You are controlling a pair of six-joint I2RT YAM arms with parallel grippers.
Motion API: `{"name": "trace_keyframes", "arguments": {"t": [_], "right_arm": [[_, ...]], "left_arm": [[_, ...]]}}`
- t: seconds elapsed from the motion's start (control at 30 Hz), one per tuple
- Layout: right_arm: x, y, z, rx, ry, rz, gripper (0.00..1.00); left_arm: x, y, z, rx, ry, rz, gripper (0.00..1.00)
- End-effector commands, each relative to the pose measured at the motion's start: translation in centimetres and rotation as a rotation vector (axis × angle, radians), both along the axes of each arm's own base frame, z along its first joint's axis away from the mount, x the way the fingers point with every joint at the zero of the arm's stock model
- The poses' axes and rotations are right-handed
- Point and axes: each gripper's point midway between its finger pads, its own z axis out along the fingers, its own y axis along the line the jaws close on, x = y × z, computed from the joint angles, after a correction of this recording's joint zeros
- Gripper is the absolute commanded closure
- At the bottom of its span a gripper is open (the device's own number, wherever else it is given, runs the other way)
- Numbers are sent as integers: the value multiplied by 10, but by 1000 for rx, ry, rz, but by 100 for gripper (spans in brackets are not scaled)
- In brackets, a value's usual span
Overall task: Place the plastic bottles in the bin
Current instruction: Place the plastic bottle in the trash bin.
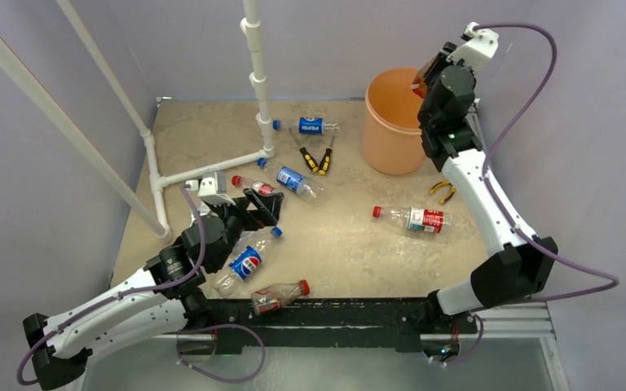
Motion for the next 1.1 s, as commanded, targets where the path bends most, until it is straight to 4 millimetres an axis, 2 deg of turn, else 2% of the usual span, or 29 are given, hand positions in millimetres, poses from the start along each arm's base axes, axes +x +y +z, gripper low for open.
{"name": "trace_keyframes", "arguments": {"t": [0.0,0.27,0.47,0.6,0.87,1.03,1.07], "right_arm": [[21,13,-17,39,-8,64,100],[63,34,-81,47,120,149,100],[85,61,-127,22,241,275,100],[97,79,-150,23,303,360,100],[113,83,-205,25,425,371,100],[116,83,-229,40,480,380,100],[115,84,-231,44,485,384,92]], "left_arm": [[-3,1,-5,-39,11,-4,1],[-7,-3,-14,-50,38,-26,1],[-9,-4,-30,-76,60,-29,1],[-9,-8,-36,-81,71,-43,2],[-10,-11,-45,-61,92,-52,2],[-11,-13,-56,-63,112,-56,2],[-11,-14,-57,-62,116,-60,2]]}}
